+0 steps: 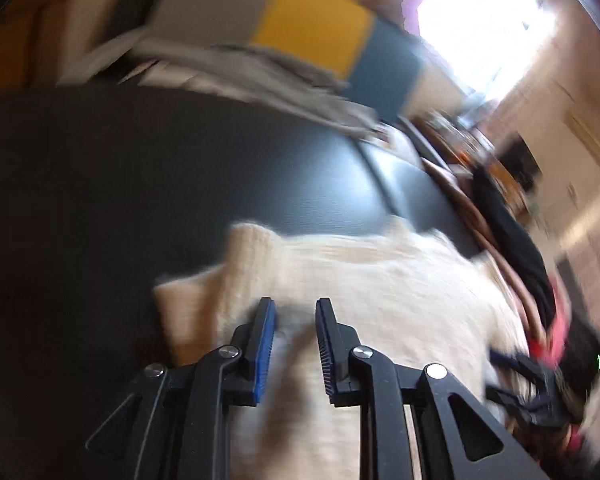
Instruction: Fold clothes
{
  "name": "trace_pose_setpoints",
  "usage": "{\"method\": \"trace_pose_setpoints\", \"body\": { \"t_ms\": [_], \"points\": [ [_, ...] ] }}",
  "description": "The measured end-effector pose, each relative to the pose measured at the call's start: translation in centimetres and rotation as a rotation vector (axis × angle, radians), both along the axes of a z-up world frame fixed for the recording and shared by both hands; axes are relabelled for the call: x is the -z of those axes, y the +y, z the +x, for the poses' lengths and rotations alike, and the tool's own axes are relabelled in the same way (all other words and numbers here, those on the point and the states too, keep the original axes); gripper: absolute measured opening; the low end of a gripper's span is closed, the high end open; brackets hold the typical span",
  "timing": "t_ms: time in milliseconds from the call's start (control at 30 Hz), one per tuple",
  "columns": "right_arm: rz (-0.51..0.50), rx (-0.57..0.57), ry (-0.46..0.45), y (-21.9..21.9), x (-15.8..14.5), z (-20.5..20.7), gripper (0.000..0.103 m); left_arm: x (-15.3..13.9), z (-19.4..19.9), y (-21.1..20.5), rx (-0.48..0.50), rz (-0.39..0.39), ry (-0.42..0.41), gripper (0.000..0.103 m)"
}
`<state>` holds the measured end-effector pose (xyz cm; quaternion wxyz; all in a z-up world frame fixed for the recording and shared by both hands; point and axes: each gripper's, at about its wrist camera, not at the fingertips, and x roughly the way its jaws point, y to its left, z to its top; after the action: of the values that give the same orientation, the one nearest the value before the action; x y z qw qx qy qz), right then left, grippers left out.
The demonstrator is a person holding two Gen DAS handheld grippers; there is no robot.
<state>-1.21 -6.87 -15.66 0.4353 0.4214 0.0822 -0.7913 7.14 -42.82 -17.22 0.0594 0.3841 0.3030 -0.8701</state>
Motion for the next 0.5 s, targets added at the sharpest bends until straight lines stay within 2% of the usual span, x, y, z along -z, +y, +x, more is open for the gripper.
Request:
{"method": "trace_pose_setpoints", "body": {
  "t_ms": [100,233,300,367,400,467,500],
  "points": [
    [-0.001,-0.007,-0.006,0.0,0.1,-0.2,0.07,1.3,1.4,-0.6,-0.051,0.016,0.023,0.013],
    [-0.017,-0.027,-0.012,0.3,-0.1,-0.4,0.07,0.1,0.1,0.3,-0.065,-0.062,-0.034,0.013],
    [-0.06,-0.051,-0.055,1.4,-0.9,-0.6,0.069,-1.5,-0.2,1.4,-0.092,-0.134,-0.071,0.021],
    [-0.122,-0.077,-0.118,3.1,-2.1,-0.8,0.07,-3.6,-0.2,3.3,-0.111,-0.255,-0.081,0.021],
    [-0.162,-0.083,-0.136,4.7,-3.0,-0.9,0.074,-4.7,0.0,4.5,-0.09,-0.285,-0.056,0.023],
    [-0.227,-0.08,-0.16,8.6,-4.6,-1.4,0.085,-6.2,0.1,6.9,-0.011,-0.266,0.02,0.024],
    [-0.252,-0.078,-0.19,10.6,-4.9,-1.8,0.087,-7.0,0.2,8.2,0.028,-0.257,0.057,0.025]
  ]
}}
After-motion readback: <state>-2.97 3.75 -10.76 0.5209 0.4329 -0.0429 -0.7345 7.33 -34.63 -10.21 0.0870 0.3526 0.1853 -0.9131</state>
